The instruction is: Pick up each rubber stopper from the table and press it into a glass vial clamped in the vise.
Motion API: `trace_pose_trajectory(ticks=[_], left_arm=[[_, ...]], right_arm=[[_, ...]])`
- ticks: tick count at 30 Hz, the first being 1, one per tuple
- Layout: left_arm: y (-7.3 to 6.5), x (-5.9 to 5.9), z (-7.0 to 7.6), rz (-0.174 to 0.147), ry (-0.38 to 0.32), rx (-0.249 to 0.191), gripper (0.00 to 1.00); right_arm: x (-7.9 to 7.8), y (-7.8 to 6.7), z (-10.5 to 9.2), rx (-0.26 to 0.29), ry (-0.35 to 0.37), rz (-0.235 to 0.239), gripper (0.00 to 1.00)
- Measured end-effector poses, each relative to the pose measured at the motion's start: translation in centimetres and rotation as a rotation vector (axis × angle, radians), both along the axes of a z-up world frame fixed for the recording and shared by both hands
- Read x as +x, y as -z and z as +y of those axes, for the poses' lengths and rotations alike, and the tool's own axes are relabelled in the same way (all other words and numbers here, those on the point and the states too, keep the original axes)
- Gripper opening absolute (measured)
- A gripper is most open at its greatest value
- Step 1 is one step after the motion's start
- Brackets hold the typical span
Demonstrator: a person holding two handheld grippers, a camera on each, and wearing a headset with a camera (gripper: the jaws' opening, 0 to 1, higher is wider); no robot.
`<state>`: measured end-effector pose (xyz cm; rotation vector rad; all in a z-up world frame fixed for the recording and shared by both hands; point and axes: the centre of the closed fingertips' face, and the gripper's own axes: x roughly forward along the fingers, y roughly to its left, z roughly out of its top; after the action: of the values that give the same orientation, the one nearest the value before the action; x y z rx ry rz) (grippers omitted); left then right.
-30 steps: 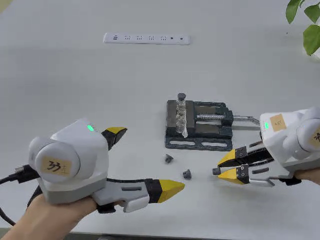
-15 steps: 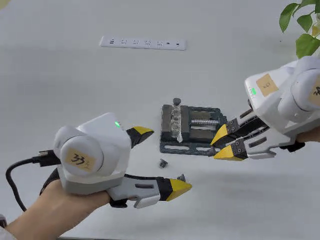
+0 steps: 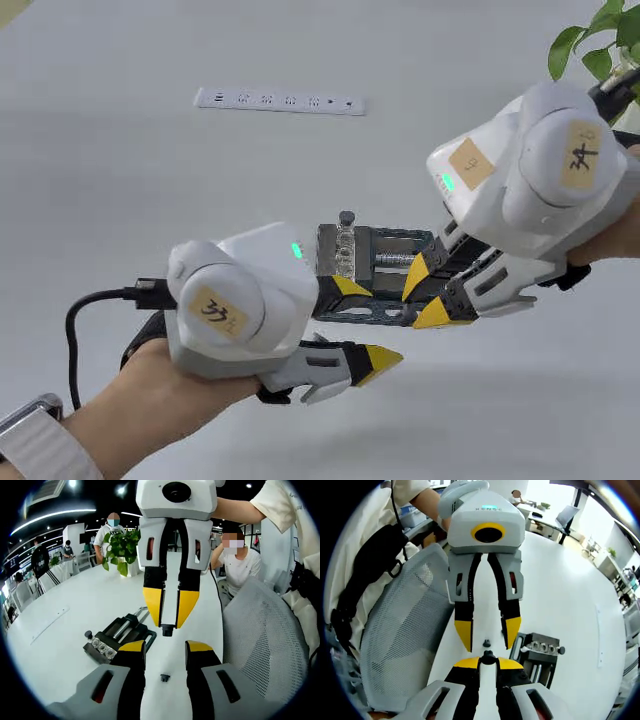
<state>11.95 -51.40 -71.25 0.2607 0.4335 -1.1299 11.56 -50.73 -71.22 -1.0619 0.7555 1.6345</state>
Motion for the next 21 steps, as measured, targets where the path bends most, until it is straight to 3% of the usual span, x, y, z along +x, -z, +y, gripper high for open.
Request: trace_pose_trajectory(ticks=[7,21], left_arm=[[-0.38,-0.21,-0.57,0.008,0.03,-0.009,0.12],[0.02,-0.31,-0.61,0.024,0.054,-0.003,0.04]], right_arm=[[-0.4,0.36,-0.05,-0.03,-0.027,0.008,0.07],[-0.63,0.24,0.18,-0.032,-0.043,0.007,0.07]])
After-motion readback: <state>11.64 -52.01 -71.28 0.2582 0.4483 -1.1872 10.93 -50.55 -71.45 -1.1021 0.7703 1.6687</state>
